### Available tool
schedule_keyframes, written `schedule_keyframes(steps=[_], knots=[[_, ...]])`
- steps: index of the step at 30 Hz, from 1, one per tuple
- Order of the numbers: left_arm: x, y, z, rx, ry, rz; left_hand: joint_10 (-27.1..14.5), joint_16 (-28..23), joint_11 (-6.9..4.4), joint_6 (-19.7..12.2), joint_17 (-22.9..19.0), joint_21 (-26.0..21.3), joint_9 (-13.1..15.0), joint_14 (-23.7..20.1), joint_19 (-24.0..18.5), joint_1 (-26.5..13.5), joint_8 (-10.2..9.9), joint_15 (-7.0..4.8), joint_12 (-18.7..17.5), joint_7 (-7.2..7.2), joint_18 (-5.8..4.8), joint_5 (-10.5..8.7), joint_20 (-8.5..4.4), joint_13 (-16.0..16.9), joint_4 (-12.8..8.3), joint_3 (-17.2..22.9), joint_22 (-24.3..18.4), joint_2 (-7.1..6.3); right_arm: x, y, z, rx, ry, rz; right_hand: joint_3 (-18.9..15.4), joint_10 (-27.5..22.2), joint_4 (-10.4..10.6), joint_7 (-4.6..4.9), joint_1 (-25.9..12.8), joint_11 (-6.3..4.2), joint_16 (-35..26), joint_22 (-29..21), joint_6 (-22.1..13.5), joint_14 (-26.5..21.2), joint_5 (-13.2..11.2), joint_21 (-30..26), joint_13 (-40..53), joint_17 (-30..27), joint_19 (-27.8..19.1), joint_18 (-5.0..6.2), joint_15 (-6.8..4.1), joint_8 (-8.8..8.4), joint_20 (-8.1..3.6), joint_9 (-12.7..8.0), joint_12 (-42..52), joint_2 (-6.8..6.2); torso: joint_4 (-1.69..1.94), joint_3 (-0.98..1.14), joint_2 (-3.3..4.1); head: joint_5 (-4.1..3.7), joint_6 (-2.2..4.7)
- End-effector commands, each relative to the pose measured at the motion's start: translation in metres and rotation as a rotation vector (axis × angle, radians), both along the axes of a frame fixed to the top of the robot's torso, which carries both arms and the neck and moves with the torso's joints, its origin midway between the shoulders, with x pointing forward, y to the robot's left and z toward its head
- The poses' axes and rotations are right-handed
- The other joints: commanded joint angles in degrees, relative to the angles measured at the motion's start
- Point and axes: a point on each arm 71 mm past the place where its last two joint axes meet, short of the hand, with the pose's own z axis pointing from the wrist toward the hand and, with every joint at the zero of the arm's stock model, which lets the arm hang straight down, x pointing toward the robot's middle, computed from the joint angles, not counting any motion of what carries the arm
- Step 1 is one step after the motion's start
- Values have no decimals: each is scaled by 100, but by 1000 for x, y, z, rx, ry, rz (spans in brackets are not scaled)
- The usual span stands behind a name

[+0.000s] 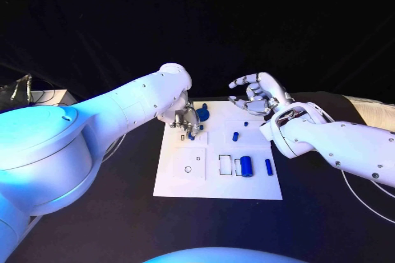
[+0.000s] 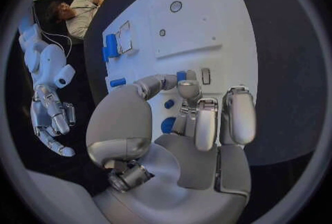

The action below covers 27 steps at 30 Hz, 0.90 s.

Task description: Assemble the parts on the task board

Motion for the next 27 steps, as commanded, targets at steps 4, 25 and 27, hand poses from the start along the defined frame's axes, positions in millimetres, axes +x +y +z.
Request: schedule_keyframes(steps=[4, 25, 27], knots=[[0, -3, -3, -14, -23, 4, 253, 19, -216, 465, 1509, 25, 18, 597, 41, 10, 26, -30, 12, -434, -83, 15, -7, -10, -548, 569, 35, 69, 0, 1, 1, -6, -10, 10, 41, -41, -1, 15, 0, 1, -19, 636, -2, 419, 25, -30, 777, 741, 44, 46, -17, -36, -33, -7, -36, -65, -1, -1, 0, 5, 0], [-5, 0, -7, 5, 11, -8, 252, 19, -218, 370, 1509, -41, 76, 597, -7, -152, 116, -27, -1, -454, -69, -156, -4, -47, -323, -86, -37, 30, 0, -2, 0, -9, -3, 7, 49, -43, 2, 15, -29, 2, -19, 631, -1, 421, 23, -38, 773, 745, 43, 47, -16, -41, -33, -6, -40, -76, 1, -1, -6, 29, -13], [-6, 1, -8, 7, 12, -7, 252, 19, -221, 367, 1509, -45, 76, 597, -8, -159, 121, -28, 0, -458, -68, -165, -6, -46, -298, -142, -40, 28, 0, -2, 0, -9, -3, 7, 49, -43, 2, 15, -29, 2, -19, 631, -1, 421, 23, -38, 773, 745, 43, 47, -16, -41, -33, -6, -40, -76, 0, 0, -5, 31, -13]])
